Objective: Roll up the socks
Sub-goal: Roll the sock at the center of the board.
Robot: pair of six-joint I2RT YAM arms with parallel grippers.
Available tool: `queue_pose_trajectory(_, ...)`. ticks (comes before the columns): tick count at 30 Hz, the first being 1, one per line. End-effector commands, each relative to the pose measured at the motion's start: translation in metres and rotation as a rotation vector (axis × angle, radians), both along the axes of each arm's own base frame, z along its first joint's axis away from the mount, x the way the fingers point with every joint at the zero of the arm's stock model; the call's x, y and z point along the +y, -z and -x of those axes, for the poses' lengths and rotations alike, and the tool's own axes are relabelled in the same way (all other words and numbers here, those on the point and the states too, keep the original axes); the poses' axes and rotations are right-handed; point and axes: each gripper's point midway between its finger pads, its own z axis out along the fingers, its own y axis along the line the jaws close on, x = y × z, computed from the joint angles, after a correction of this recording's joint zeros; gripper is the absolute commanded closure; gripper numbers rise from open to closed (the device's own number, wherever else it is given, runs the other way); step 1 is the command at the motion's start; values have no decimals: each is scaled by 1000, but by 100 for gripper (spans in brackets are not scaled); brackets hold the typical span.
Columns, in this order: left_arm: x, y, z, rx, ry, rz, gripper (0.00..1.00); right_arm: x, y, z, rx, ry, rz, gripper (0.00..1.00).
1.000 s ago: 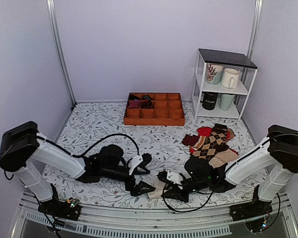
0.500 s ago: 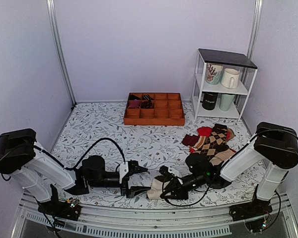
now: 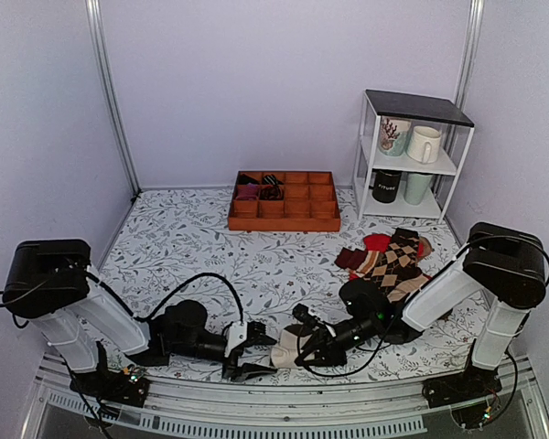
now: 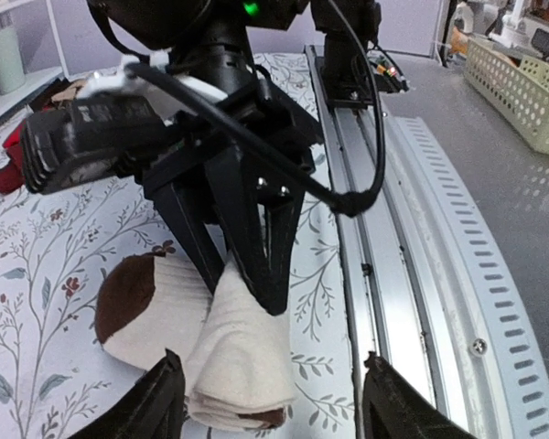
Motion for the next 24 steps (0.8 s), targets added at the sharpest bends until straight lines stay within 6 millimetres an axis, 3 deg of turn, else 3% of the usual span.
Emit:
queue_pose_trajectory(1, -2, 12, 15, 5, 52, -31, 36, -49, 65, 26, 163, 25, 301, 90)
queue_pose_trajectory(6, -3, 29, 19, 17, 55, -86, 37, -50, 66, 26, 170, 24, 311, 90)
queue_pose_trajectory(11, -10, 32, 7, -15, -2, -106, 35, -51, 66, 26, 169, 23, 315, 90)
queue_pose_trajectory(16, -18, 47, 2, -11, -14, -162, 34, -51, 66, 27, 177, 20, 315, 90)
queue_pose_trajectory(24, -9, 76, 16, 80, 23, -261, 51, -51, 66, 27, 180, 16, 318, 90)
